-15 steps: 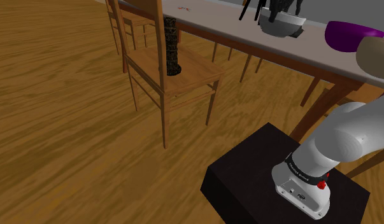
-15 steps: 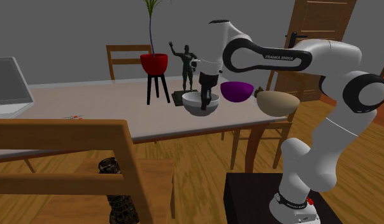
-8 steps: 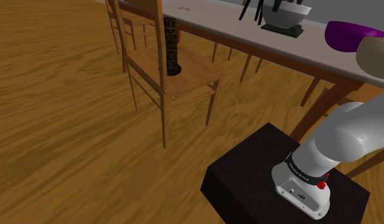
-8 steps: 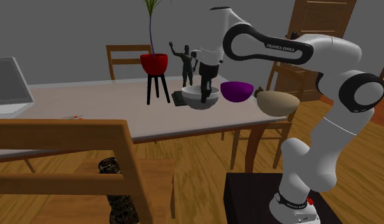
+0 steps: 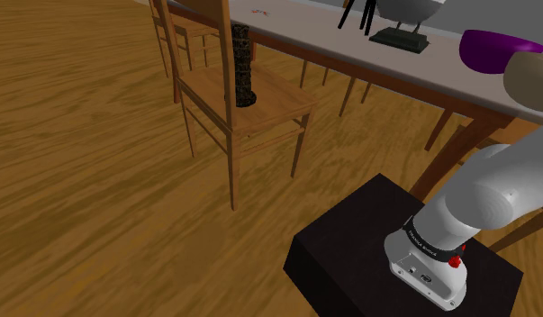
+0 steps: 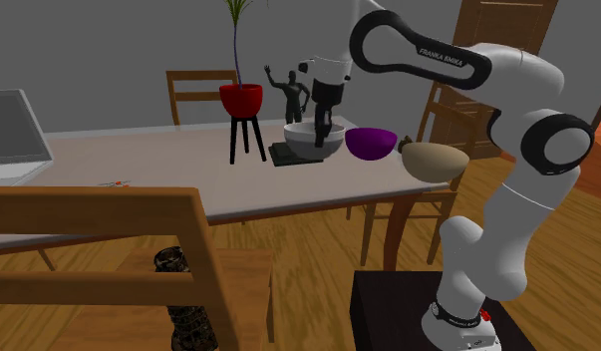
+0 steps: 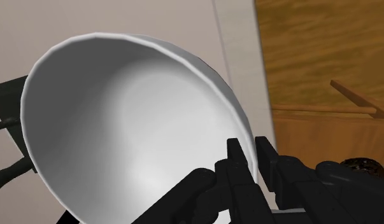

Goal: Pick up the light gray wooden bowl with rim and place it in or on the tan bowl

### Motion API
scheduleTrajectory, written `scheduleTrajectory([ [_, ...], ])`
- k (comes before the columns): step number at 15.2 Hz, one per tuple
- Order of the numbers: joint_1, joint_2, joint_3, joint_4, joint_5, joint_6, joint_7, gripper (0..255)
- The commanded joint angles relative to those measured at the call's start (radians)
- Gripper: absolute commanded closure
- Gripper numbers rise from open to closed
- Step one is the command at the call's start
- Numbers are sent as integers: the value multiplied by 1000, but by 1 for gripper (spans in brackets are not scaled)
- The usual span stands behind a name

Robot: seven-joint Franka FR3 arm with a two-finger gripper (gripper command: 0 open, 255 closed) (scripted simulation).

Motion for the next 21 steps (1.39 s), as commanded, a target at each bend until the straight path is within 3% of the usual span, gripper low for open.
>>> scheduleTrajectory([
  [1, 0, 17, -2, 51, 2, -33, -9, 255],
  [11, 0, 125, -12, 309, 17, -181, -45, 255],
  [21, -26, -209, 5, 61, -54, -256, -79, 255],
])
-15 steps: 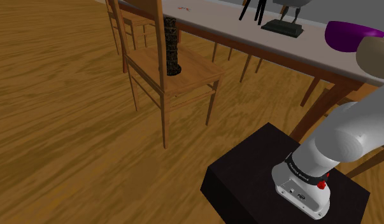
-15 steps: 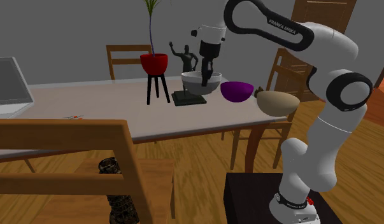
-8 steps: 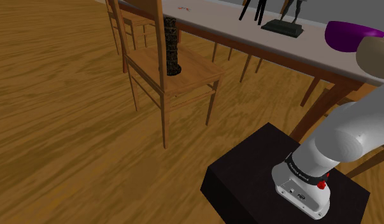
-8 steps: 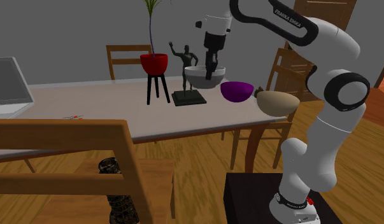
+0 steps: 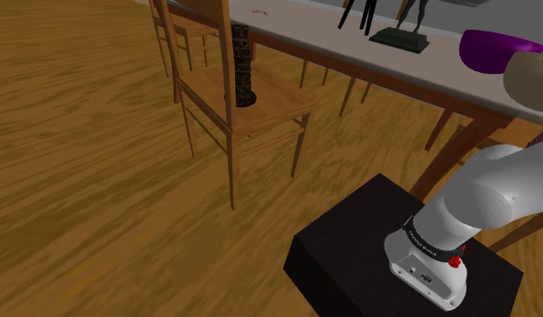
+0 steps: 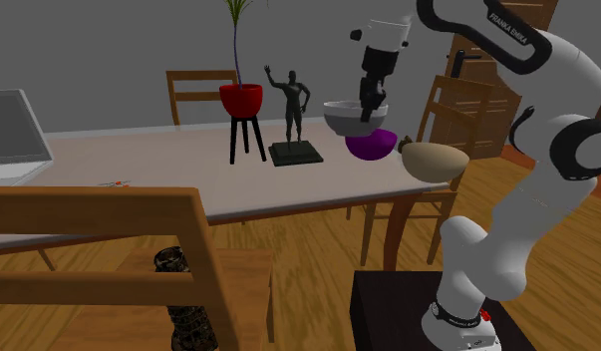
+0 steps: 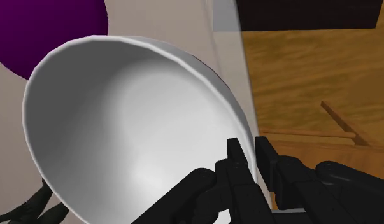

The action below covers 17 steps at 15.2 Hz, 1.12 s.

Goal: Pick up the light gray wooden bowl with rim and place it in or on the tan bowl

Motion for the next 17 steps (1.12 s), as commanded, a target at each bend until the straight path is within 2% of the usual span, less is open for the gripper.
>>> scheduleTrajectory([
  [1, -7, -52, 0, -21, -13, -27, -15, 255],
  [9, -35, -255, -1, -87, -67, -153, -82, 255],
  [17, -62, -407, -11, -64, -141, -309, -186, 255],
])
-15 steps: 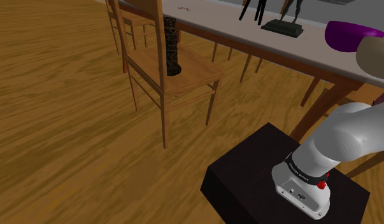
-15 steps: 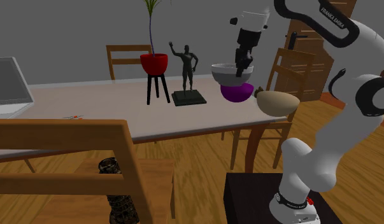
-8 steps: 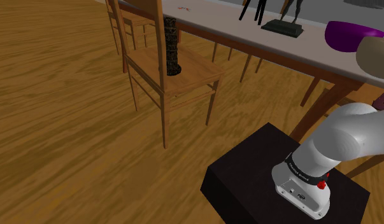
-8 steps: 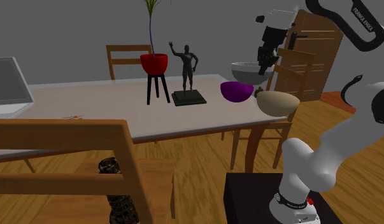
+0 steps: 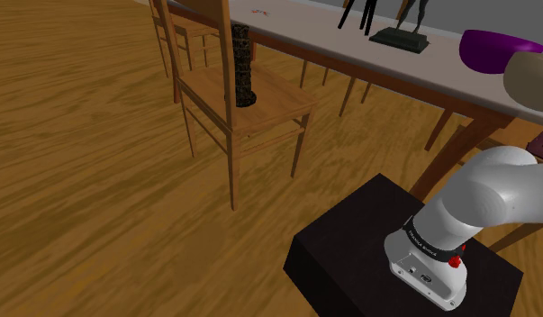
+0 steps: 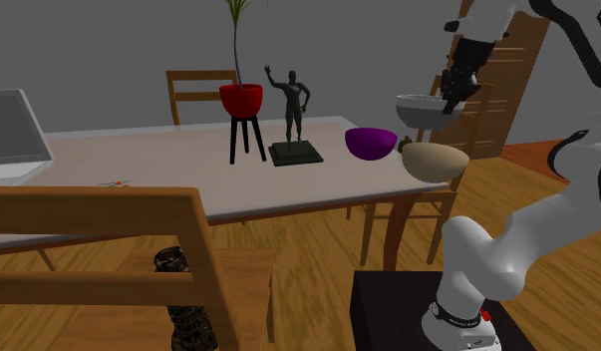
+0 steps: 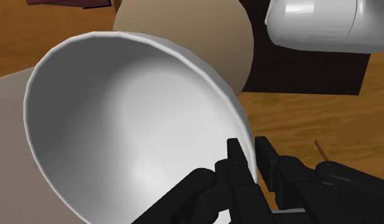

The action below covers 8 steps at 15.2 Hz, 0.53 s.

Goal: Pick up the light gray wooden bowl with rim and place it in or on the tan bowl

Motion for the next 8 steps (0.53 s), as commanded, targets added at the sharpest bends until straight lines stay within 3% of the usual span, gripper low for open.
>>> scheduleTrajectory([
  [1, -6, -35, -1, 9, -20, -40, -28, 255],
  [3, -11, -67, -5, 34, -50, -89, -67, 255],
  [8, -15, -146, -7, -94, -47, -43, -43, 255],
])
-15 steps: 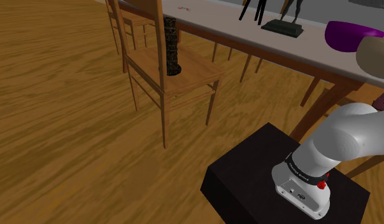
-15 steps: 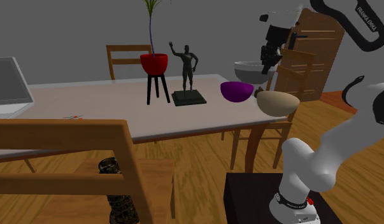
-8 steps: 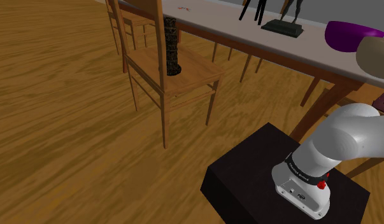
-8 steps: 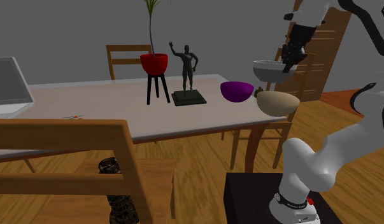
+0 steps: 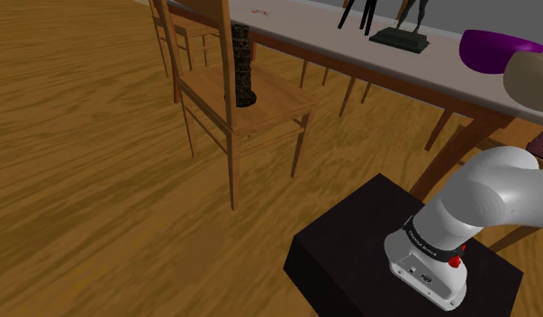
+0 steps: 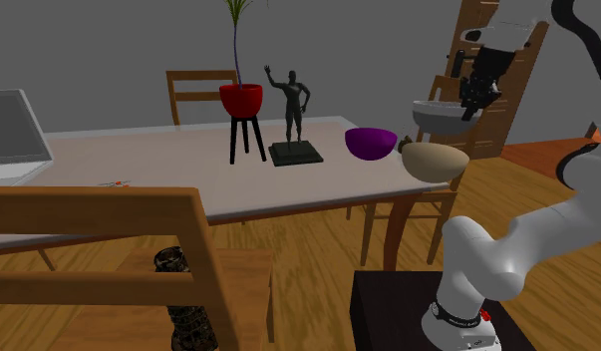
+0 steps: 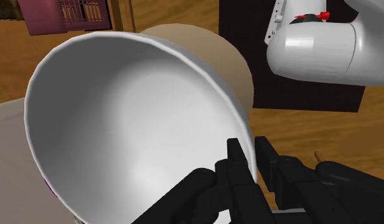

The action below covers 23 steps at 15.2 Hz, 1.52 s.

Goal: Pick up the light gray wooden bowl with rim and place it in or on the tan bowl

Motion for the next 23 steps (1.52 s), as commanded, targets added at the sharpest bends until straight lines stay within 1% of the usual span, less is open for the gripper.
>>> scheduleTrajectory([
  [1, -2, -30, 1, -48, 2, 18, 10, 255],
  [13, -12, -200, -12, -313, -5, 109, 52, 255],
  [21, -14, -205, -13, -320, -5, 112, 52, 255],
  [22, -14, -204, -14, -321, -6, 113, 52, 0],
  [23, -14, -203, -13, -319, -5, 112, 52, 0],
])
